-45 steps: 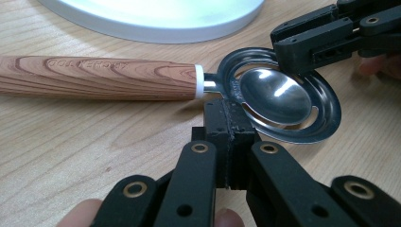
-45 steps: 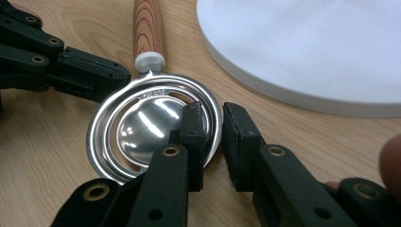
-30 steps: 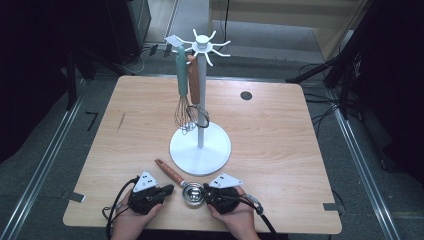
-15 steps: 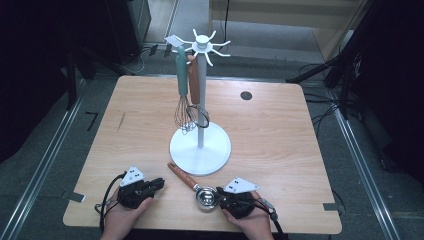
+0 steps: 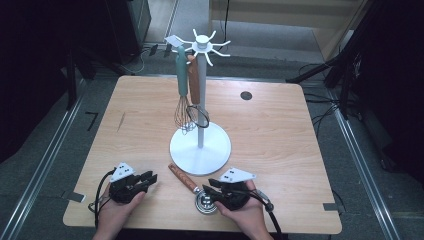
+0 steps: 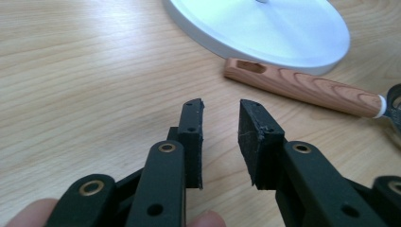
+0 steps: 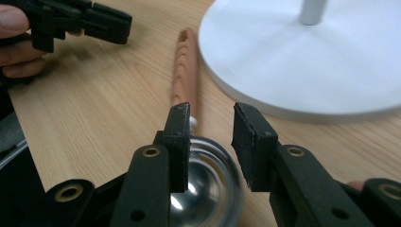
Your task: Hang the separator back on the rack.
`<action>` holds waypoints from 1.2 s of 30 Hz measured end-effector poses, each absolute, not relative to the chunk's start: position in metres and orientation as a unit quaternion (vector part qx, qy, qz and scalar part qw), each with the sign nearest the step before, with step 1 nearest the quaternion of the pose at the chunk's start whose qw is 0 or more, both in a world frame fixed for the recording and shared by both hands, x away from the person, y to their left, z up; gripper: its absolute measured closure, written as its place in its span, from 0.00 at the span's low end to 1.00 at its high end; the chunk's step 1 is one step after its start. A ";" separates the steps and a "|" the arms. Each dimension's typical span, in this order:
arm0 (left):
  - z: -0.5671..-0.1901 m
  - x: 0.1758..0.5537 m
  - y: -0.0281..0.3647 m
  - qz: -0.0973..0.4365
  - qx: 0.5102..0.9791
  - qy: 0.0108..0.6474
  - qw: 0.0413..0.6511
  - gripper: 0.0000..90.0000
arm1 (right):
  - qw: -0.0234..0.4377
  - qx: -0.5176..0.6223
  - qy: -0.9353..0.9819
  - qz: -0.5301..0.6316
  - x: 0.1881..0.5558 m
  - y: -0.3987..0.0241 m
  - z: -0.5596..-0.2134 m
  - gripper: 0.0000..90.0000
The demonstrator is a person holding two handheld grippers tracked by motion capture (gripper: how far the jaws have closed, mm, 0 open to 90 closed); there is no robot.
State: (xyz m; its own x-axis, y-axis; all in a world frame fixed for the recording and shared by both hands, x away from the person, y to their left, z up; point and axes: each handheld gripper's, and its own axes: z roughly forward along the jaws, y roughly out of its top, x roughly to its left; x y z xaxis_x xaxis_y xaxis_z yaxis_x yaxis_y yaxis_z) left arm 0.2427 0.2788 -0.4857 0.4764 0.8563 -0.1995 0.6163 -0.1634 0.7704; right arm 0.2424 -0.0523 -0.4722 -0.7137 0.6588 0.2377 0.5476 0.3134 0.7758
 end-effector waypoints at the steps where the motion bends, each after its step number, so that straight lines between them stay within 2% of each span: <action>1: -0.486 0.243 0.281 0.145 0.748 0.493 0.420 0.78 | 0.060 0.368 0.813 0.446 0.243 -0.047 -0.472 0.76; 8: -0.488 0.247 0.293 0.161 0.731 0.515 0.418 0.66 | 0.053 0.351 0.836 0.418 0.253 -0.013 -0.482 0.73; 12: -0.488 0.248 0.298 0.166 0.721 0.527 0.418 0.61 | 0.063 0.344 0.849 0.395 0.253 -0.006 -0.489 0.78; 16: -0.488 0.249 0.302 0.169 0.713 0.534 0.421 0.59 | 0.072 0.332 0.857 0.388 0.250 -0.007 -0.491 0.79; 36: -0.488 0.250 0.303 0.174 0.713 0.534 0.420 0.59 | 0.066 0.351 0.846 0.396 0.218 -0.085 -0.497 0.79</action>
State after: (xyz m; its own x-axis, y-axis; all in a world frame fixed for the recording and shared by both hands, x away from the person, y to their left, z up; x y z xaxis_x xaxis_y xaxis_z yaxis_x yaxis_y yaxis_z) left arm 0.2499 0.3035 -0.4877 0.3680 0.9079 -0.2006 0.6157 -0.0762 0.7843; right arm 0.2183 -0.0854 -0.4965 -0.7453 0.6456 0.1666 0.5415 0.4403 0.7162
